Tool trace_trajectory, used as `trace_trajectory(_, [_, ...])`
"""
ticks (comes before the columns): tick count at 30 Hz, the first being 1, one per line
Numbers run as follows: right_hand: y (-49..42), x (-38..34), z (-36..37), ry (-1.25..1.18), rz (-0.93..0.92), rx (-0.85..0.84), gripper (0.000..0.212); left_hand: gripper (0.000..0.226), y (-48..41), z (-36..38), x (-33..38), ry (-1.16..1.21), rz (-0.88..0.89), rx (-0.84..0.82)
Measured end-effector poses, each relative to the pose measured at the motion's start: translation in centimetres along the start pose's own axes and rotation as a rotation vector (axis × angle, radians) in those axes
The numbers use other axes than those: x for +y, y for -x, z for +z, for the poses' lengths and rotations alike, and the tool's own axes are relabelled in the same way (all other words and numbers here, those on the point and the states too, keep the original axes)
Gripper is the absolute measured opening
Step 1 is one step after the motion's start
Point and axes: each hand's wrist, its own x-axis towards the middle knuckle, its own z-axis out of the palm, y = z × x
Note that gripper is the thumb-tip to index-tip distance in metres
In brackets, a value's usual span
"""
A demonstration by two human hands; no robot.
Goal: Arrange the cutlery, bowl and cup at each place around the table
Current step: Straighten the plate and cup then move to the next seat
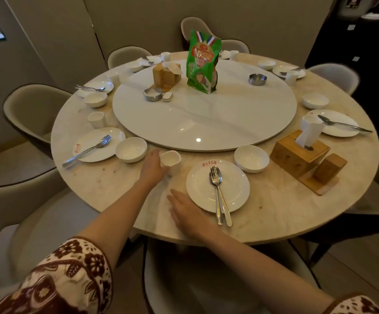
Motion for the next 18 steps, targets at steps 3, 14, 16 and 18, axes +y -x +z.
trace_trajectory(3, [0.4, 0.8, 1.6, 0.214, -0.016, -0.197, 0.065, 0.049, -0.4, 0.1, -0.5, 0.082, -0.063, -0.101])
trace_trajectory(14, [0.9, 1.2, 2.1, 0.302, -0.013, -0.228, 0.063, 0.055, -1.2, 1.2, -1.2, 0.230, -0.131, -0.159])
trace_trajectory(16, [0.8, 1.2, 2.1, 0.297, -0.011, -0.221, 0.062, 0.056, -1.5, 1.5, -0.9, 0.253, -0.128, -0.155])
trace_trajectory(18, [0.8, 1.1, 2.1, 0.289, 0.001, -0.217, 0.066, 0.060, -1.6, 1.9, -0.3, 0.276, -0.119, -0.150])
